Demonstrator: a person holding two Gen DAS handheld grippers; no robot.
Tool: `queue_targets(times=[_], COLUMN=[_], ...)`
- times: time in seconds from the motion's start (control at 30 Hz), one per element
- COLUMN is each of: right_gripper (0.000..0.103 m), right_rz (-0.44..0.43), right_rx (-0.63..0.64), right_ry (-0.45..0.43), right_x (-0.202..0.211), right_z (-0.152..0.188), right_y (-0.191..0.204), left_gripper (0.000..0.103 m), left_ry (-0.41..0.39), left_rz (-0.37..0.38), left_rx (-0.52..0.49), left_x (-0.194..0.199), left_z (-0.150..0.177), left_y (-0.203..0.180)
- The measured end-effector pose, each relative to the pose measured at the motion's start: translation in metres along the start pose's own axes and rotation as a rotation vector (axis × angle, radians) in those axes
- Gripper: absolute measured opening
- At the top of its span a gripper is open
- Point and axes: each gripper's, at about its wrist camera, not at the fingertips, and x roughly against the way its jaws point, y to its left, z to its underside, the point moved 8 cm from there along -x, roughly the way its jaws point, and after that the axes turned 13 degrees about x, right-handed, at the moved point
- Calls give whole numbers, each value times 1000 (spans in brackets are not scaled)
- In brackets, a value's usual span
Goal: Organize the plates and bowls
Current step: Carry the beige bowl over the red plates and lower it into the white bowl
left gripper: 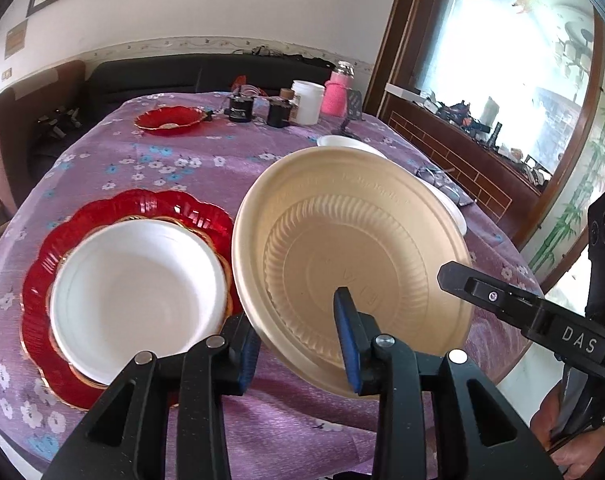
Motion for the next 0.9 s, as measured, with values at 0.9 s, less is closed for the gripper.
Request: queue_targets(times=[0.9], right_gripper=[19], right_rz=[-132], right_rx=[94], right_ry=[68], right_x=[-59], right_z=[-34], right_y=[81], left_gripper=[33], left_ry=[-123], left_rz=[-86], left_rx=[125], left_x=[59], left_z=[-42], left_y=[80])
